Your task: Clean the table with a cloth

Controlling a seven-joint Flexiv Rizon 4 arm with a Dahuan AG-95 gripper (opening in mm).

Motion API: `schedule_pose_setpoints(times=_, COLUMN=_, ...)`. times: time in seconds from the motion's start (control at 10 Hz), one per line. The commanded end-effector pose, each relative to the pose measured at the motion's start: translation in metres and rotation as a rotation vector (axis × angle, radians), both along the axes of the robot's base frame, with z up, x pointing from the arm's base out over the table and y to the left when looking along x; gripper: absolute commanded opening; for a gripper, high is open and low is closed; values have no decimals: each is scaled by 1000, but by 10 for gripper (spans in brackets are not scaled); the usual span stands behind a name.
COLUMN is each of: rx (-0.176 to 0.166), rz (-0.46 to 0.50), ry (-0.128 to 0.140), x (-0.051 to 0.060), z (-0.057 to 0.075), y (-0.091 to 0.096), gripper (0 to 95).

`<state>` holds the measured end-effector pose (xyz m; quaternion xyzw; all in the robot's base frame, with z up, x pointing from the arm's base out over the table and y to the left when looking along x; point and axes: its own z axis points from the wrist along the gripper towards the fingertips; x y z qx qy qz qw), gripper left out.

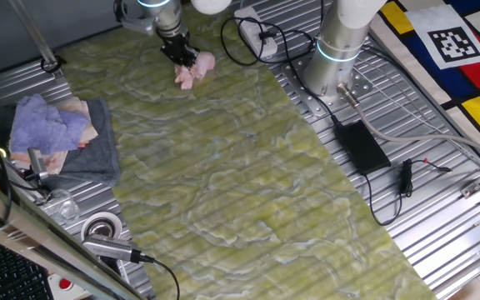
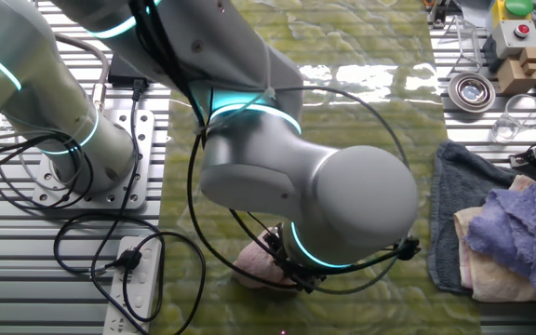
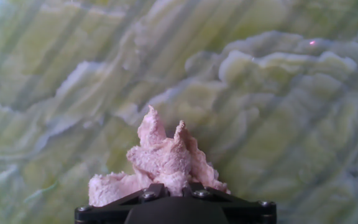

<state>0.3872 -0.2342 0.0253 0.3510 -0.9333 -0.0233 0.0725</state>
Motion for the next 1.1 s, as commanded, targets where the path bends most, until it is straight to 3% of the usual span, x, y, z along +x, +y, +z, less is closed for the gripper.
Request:
schedule_pose_setpoints(times=0.1, rx=-16, rz=7, ry=5, x=-5, z=1, y=-4, gripper=0)
schedule_pose_setpoints(times=0.7, rx=-68, rz=52, ry=12, x=-12, z=5, y=-11, gripper=0)
schedule_pose_setpoints(times=1.1, rx=-42, rz=27, ry=-12, x=-14, z=-8, y=-13, gripper=0)
